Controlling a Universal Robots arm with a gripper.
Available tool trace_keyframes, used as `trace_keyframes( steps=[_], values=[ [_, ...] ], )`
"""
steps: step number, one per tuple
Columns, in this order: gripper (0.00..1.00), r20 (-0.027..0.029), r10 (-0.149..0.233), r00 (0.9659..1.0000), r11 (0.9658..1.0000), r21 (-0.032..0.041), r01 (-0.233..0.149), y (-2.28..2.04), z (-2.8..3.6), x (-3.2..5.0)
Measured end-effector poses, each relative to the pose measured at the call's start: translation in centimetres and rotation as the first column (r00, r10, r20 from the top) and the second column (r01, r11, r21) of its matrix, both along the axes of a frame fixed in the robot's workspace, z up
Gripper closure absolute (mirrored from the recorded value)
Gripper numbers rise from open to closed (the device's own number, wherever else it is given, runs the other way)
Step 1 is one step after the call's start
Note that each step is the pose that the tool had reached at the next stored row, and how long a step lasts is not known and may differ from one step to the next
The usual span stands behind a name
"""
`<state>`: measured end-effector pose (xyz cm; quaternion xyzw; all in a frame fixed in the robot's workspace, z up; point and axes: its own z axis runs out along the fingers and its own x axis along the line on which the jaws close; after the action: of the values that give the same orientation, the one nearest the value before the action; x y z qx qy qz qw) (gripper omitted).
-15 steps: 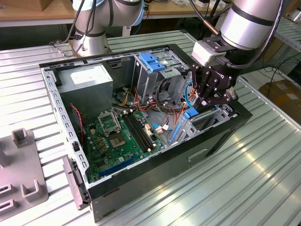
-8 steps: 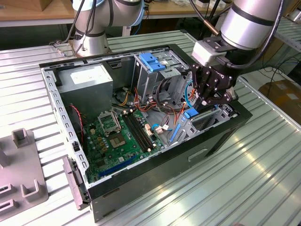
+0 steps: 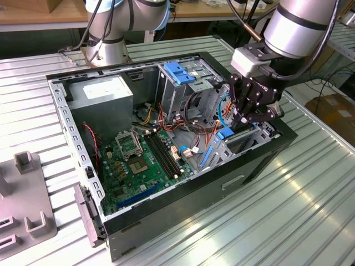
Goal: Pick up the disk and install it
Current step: 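Insert the first disk wire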
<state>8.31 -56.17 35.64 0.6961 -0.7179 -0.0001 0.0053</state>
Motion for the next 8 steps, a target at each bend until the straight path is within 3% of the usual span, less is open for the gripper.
trace_keyframes(
  steps=[8],
  values=[
    [0.89, 0.0000, 0.001, 1.0000, 1.0000, -0.0006, -0.001, 0.00, 0.01, 0.64]
  ],
)
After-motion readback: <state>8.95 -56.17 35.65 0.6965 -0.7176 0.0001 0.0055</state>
